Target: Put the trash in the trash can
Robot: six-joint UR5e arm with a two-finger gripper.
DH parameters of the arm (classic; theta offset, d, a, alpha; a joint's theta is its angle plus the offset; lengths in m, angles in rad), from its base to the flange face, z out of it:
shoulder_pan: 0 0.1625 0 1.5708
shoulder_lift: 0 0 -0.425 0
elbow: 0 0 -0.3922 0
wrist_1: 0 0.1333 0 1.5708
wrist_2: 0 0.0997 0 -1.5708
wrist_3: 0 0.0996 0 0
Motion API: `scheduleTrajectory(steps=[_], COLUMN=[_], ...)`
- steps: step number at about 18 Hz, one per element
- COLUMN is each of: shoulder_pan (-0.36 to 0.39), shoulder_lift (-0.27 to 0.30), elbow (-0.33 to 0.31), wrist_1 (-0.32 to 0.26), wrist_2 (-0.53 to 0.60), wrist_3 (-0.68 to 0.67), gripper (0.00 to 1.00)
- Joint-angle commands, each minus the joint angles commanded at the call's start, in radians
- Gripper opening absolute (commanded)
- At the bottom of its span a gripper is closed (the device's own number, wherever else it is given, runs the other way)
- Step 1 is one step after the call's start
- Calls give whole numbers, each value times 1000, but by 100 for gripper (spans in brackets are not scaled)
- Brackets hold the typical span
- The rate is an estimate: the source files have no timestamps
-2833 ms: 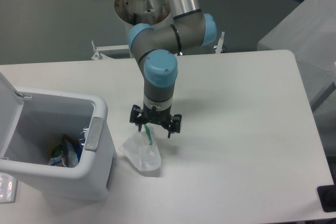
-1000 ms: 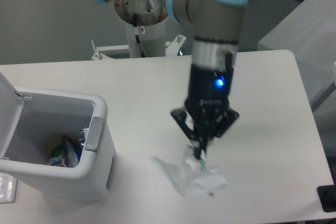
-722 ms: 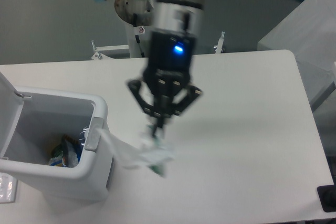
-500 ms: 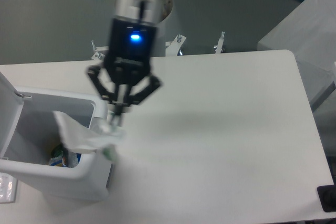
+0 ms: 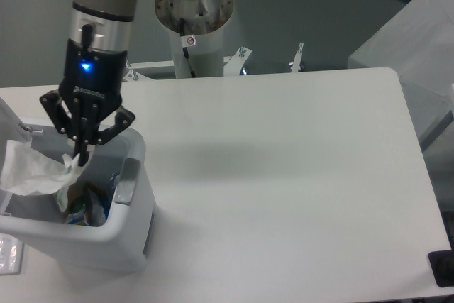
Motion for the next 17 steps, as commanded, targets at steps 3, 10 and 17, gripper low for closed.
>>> scheduleTrajectory(steps=[3,10,17], shoulder_pan=[5,178,258], shoulder_lift=[5,9,51], elbow=[18,92,89], wrist_1=[3,0,-98], wrist_2=[3,103,273], wrist_3=[3,199,621], gripper=[100,100,100])
